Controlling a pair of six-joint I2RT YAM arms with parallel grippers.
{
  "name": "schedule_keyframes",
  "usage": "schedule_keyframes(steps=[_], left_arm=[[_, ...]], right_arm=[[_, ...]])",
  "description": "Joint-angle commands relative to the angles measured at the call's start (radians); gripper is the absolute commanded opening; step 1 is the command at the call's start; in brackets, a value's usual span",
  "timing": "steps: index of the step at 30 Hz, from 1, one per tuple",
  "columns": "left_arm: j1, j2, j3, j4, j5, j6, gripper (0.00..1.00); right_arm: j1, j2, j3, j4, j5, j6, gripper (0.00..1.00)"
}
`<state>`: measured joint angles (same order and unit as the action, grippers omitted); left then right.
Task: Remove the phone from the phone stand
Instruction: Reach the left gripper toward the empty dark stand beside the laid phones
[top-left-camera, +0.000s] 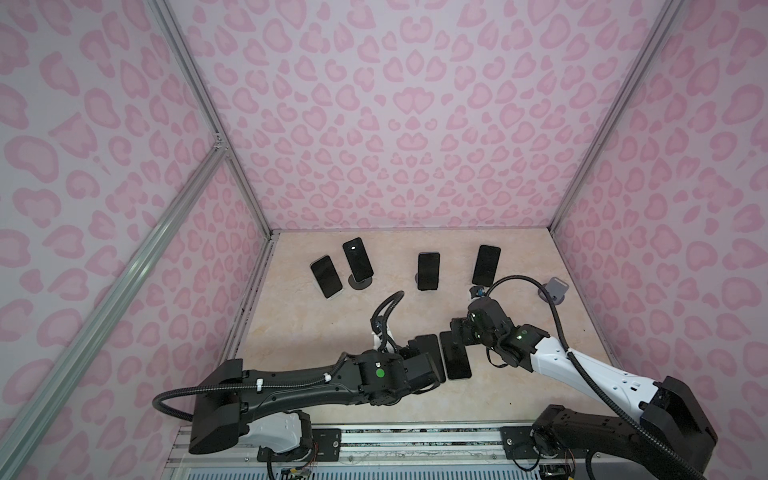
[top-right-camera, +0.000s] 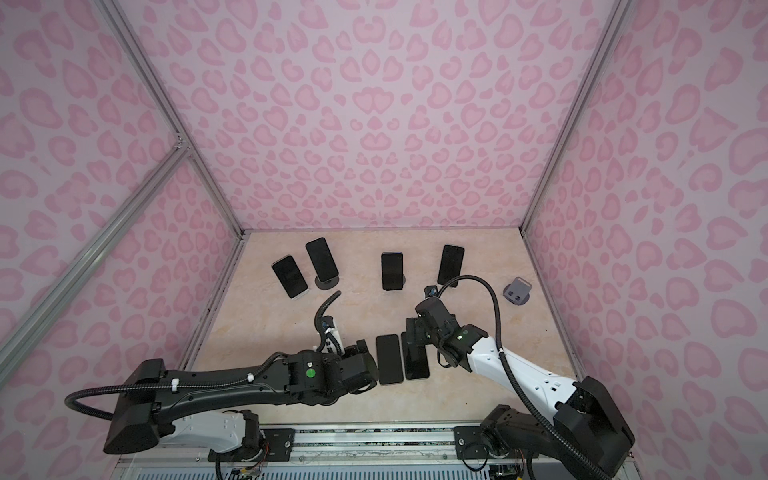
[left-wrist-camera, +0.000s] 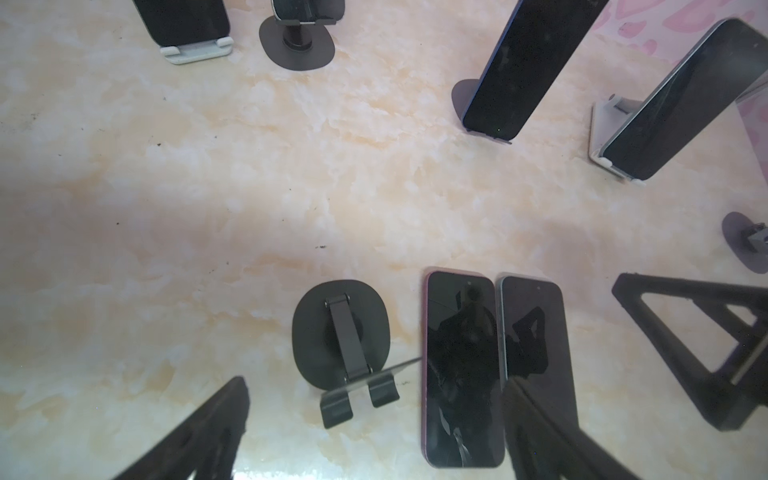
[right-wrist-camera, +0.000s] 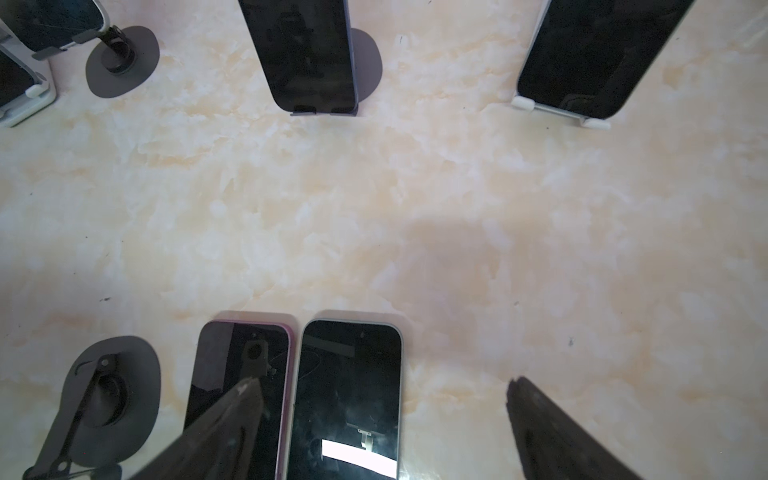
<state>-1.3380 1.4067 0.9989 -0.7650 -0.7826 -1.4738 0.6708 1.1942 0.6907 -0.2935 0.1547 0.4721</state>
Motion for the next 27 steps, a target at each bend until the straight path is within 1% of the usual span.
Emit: schedule_keyframes(steps=[1,7,12,15,19,22,27], left_arm=[[-0.007,0.079,0.037,-0.092,-0.032,-0.091,0.98],[-0.007,0.162,0.064,-0.101,-0.025,-0.106,0.98],[0.002,0.249,0.099,-0.089,-0.013,-0.068,0.97],[0.005,0.264,0.089,-0.081,-0.030,-0.080,0.97],[0.023,0.290,0.084,-0.061,-0.025,-0.069,0.96],[0.036,0.315,0.081,-0.025,-0.014,-0.041,1.00],[0.062,0.311,0.051,0.023,-0.027,-0.015,0.99]], right_arm=[[-0.003,-0.005,-0.011,0.030,-0.013,-0.022,0.95],[-0.006,-0.029,-0.039,0.057,-0.032,-0.021,0.95],[-0.010,-0.046,-0.066,0.080,-0.039,-0.017,0.95],[-0.014,-0.050,-0.075,0.086,-0.046,-0.020,0.95],[-0.025,-0.051,-0.087,0.094,-0.060,-0.021,0.95],[-0.031,-0.051,-0.098,0.101,-0.068,-0.021,0.95],[-0.039,-0.056,-0.111,0.113,-0.084,-0.020,0.95]])
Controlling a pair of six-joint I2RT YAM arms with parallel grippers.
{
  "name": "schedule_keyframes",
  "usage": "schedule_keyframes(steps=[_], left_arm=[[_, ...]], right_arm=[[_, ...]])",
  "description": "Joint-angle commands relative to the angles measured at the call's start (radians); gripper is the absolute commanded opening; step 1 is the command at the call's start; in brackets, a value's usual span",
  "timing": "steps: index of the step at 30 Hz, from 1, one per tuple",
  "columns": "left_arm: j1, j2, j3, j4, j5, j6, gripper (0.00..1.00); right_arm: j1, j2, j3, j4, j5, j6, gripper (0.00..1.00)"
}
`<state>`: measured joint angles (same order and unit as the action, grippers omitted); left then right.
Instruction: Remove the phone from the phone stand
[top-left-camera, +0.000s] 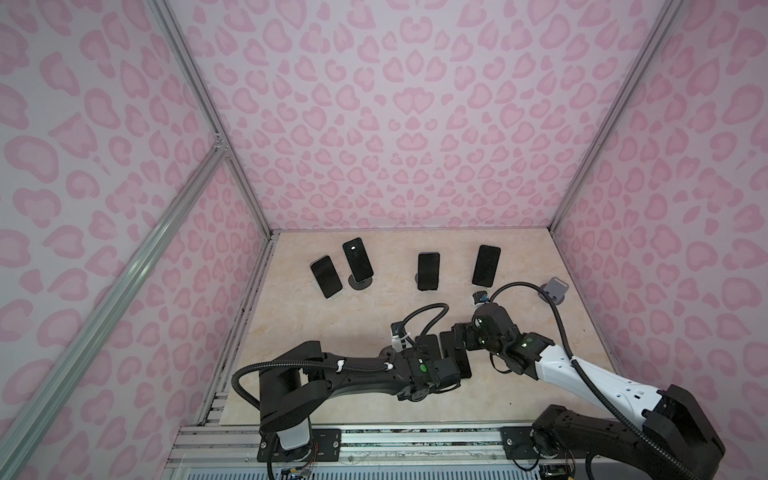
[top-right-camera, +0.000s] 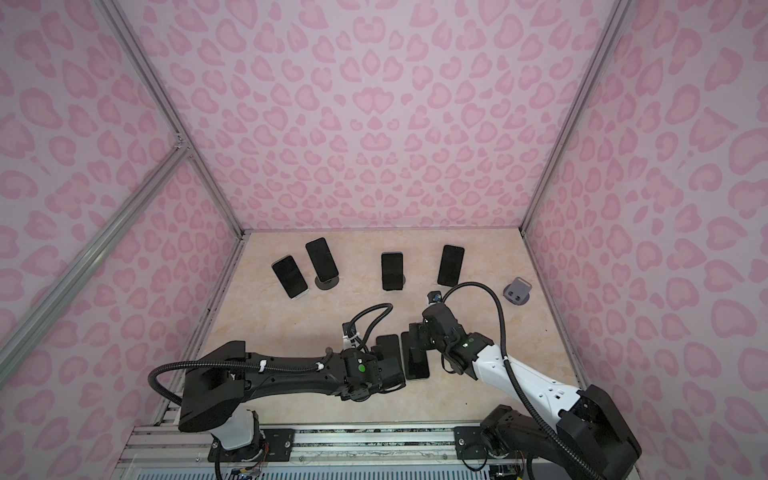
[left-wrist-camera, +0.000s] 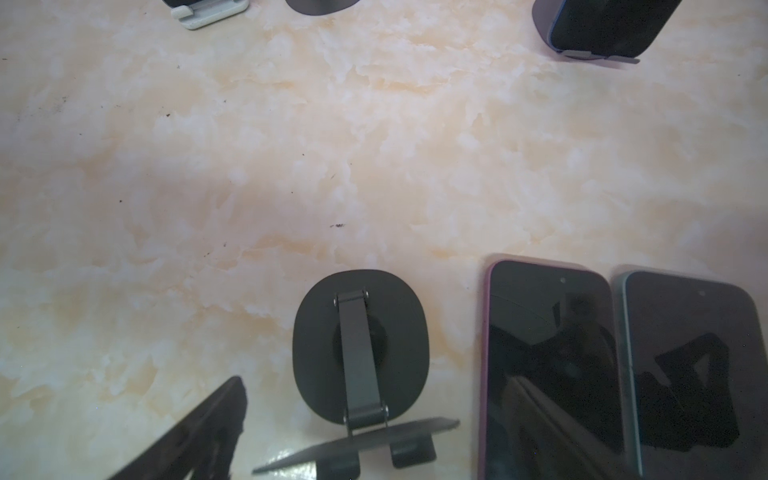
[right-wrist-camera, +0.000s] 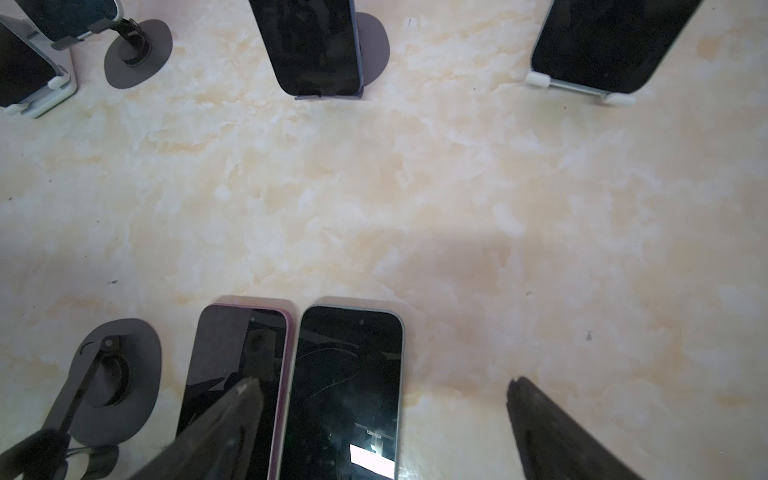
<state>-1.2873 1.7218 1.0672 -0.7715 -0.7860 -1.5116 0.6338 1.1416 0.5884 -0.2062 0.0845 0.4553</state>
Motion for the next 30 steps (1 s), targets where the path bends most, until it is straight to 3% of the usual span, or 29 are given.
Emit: schedule_keyframes(steps=[1,6,13,25,30], left_arm=[[0.024,-0.009,-0.031,0.058,-0.016,0.044,0.98],[0.053,-0.020,-0.074,0.161,-0.004,0.137,0.90],[0.055,-0.013,-0.078,0.181,-0.023,0.158,0.72],[0.056,-0.051,-0.121,0.175,-0.034,0.155,0.55],[0.057,-0.070,-0.146,0.197,-0.057,0.203,0.55]], right_arm=[[-0.004,-0.006,-0.013,0.029,-0.017,-0.001,0.94],[-0.012,-0.006,-0.021,0.037,-0.029,0.000,0.93],[-0.012,-0.004,-0.019,0.051,-0.048,0.008,0.91],[-0.013,0.013,-0.013,0.061,-0.066,0.006,0.89],[-0.014,0.017,-0.011,0.058,-0.068,0.005,0.89]])
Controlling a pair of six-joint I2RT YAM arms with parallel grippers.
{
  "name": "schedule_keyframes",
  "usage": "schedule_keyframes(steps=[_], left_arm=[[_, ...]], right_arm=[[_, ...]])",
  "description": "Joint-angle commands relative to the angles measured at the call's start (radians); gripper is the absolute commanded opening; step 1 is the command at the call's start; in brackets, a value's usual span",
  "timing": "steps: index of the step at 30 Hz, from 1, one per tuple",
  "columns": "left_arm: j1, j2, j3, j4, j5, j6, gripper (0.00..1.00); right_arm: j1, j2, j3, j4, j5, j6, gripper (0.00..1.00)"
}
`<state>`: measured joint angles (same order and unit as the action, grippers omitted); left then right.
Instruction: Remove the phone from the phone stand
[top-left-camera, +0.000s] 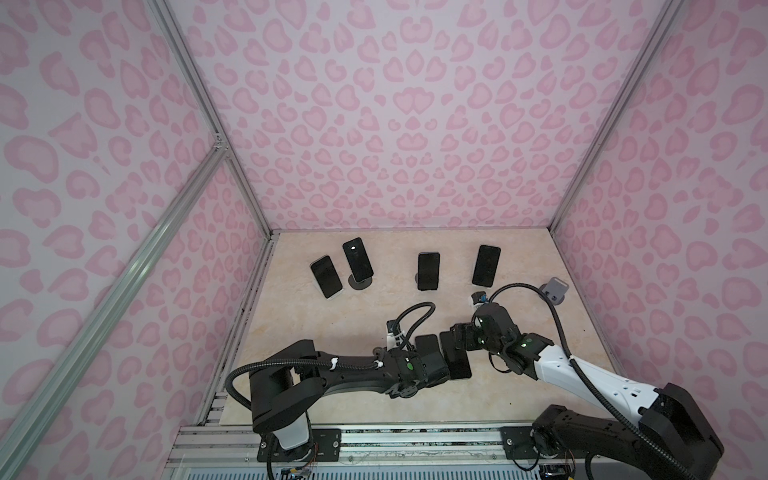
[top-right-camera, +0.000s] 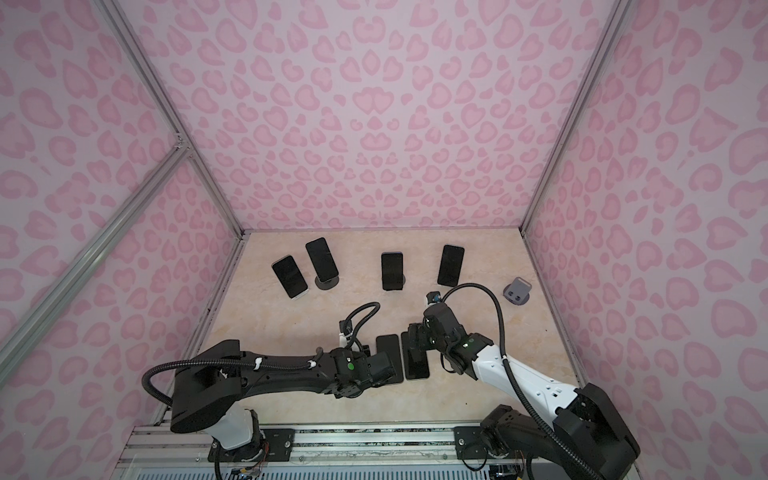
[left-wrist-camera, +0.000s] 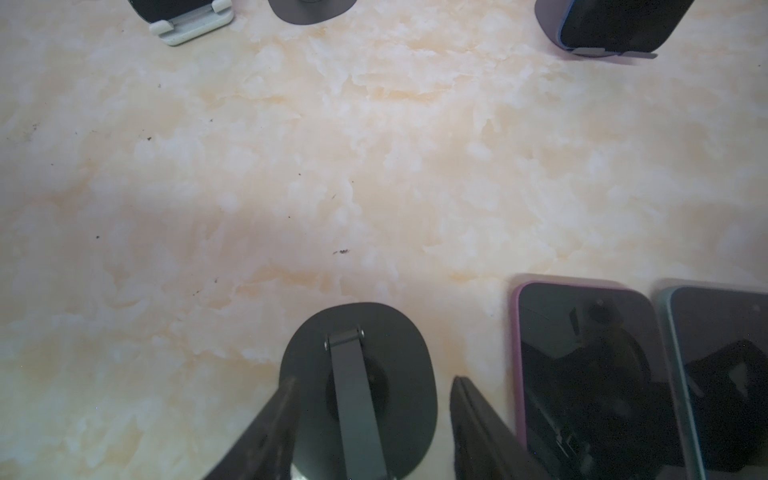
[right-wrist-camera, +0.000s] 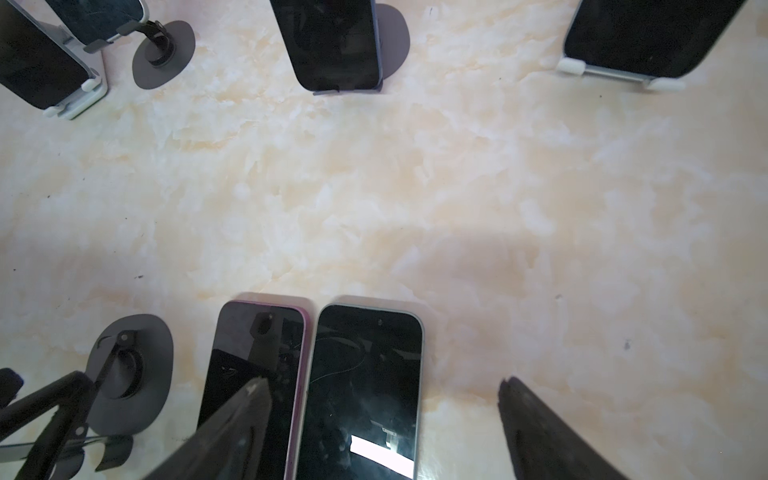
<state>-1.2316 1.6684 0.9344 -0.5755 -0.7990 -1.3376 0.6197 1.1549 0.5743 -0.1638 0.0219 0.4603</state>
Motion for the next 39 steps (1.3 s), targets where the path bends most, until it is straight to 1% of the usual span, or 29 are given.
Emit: schedule_keyframes(steps=[1,6,11,15,19,26,31,34,39], left_arm=[[0.001,-0.029,-0.026,0.018,-0.046,0.051,0.55],[0.001,-0.080,-0.079,0.066,-0.060,0.130,0.55],[0.017,-0.137,-0.121,0.094,-0.069,0.176,0.55],[0.055,-0.186,-0.160,0.109,-0.076,0.201,0.55],[0.119,-0.259,-0.198,0.111,-0.086,0.229,0.55],[0.312,-0.436,-0.271,0.133,-0.088,0.310,0.54],[0.485,-0.553,-0.316,0.185,-0.070,0.372,0.54],[0.598,-0.582,-0.328,0.222,-0.045,0.407,0.54],[0.782,-0.562,-0.293,0.296,0.008,0.490,0.54]], right_arm=[[0.001,0.002,0.003,0.015,-0.005,0.000,0.88],[0.001,0.003,-0.001,0.021,-0.002,0.001,0.88],[0.000,0.018,0.004,0.026,-0.012,0.001,0.88],[0.000,0.029,0.014,0.026,-0.028,-0.002,0.87],[0.000,0.031,0.014,0.030,-0.032,-0.003,0.86],[0.001,0.032,0.014,0.040,-0.040,-0.006,0.86],[0.000,0.034,0.018,0.047,-0.047,-0.011,0.85],[0.000,0.040,0.019,0.061,-0.054,-0.012,0.85],[0.000,0.052,0.014,0.081,-0.072,-0.011,0.85]])
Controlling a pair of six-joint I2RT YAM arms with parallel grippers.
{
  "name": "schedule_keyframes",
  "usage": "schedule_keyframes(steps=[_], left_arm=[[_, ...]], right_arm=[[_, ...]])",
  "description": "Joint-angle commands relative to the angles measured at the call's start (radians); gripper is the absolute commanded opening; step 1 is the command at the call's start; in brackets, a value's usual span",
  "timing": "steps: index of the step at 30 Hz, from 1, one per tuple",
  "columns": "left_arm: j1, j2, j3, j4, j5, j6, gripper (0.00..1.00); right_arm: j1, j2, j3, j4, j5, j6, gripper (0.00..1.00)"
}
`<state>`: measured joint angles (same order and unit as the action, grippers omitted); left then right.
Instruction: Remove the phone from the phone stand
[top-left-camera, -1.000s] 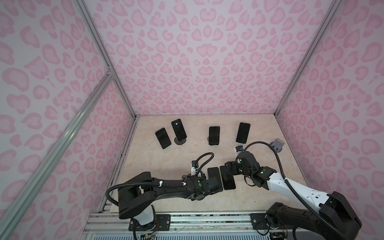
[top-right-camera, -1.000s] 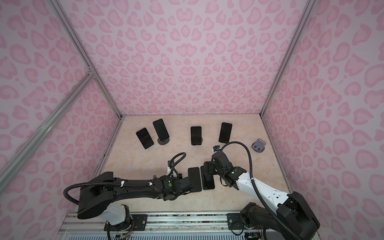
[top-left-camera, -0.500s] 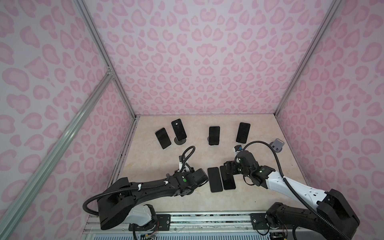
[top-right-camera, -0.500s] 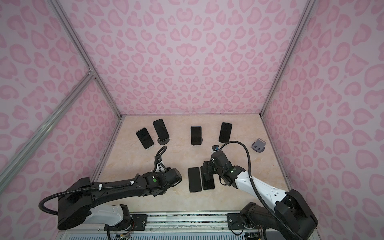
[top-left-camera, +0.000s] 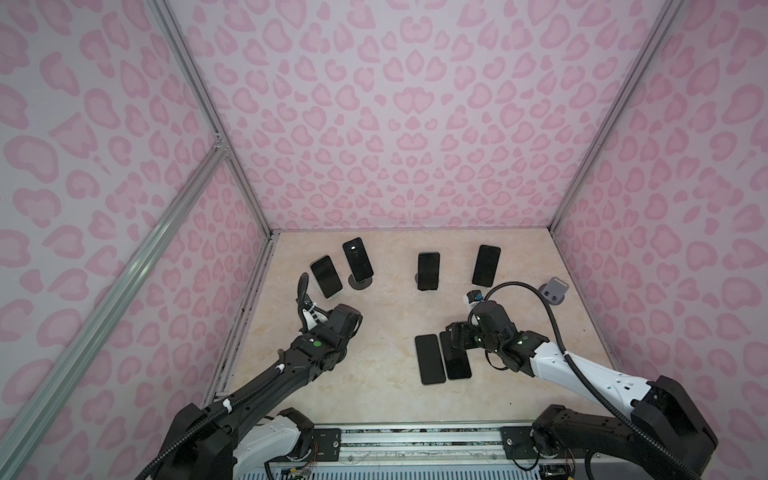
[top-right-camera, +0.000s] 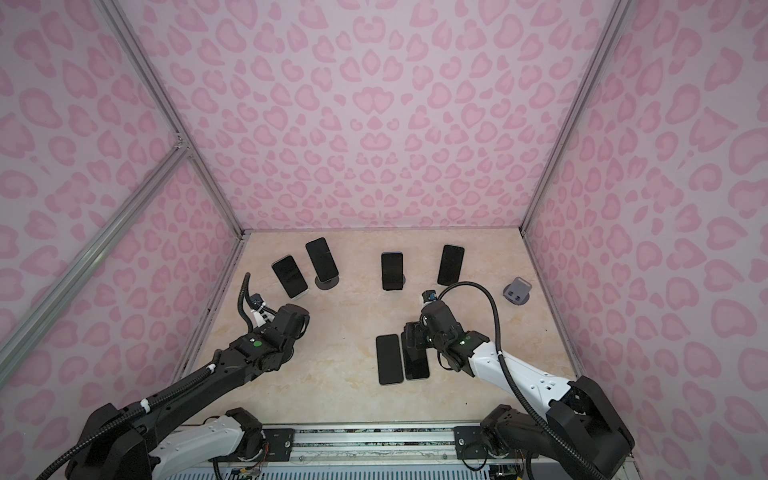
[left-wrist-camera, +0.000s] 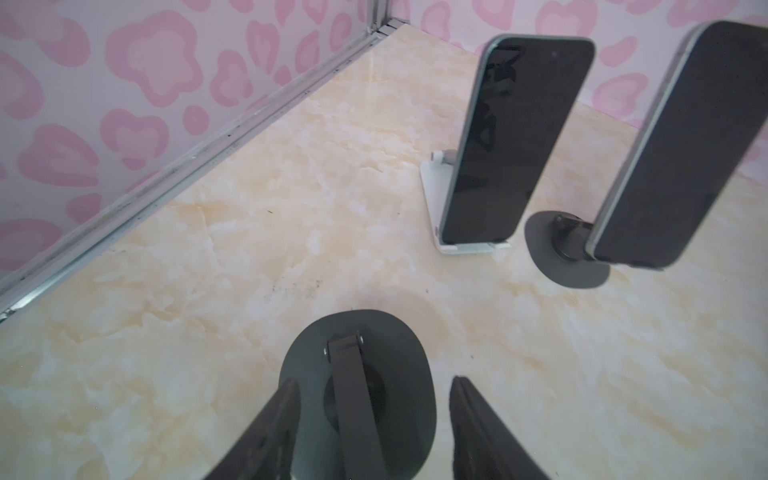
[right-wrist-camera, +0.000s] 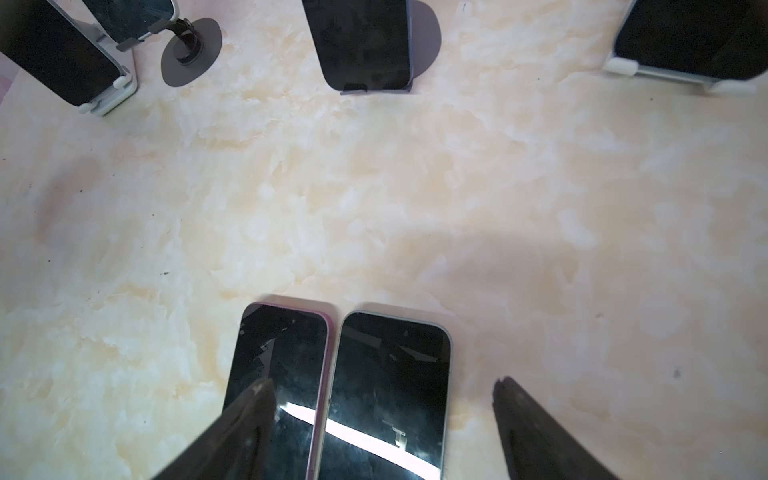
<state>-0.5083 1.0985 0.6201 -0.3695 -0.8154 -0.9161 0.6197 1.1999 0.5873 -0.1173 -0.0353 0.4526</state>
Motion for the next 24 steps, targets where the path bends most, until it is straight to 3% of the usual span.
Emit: schedule_keyframes(steps=[1,6,9,12,17,24], left_arm=[[0.086,0.014,0.025,0.109,0.038,0.087,0.54],[0.251,0.090,0.089,0.197,0.122,0.190,0.54],[0.291,0.125,0.101,0.299,0.141,0.288,0.54],[0.351,0.172,0.117,0.374,0.231,0.351,0.54],[0.424,0.284,0.196,0.373,0.285,0.379,0.54],[0.455,0.412,0.264,0.353,0.280,0.378,0.55]], right_arm=[[0.001,0.007,-0.001,0.038,-0.017,-0.005,0.85],[-0.003,0.010,-0.021,0.060,-0.022,-0.002,0.85],[-0.011,0.012,-0.030,0.069,-0.026,-0.005,0.85],[-0.023,0.013,-0.033,0.066,-0.026,-0.013,0.85],[-0.045,0.004,-0.041,0.073,-0.046,-0.013,0.84],[-0.067,0.003,-0.050,0.075,-0.056,-0.012,0.84]])
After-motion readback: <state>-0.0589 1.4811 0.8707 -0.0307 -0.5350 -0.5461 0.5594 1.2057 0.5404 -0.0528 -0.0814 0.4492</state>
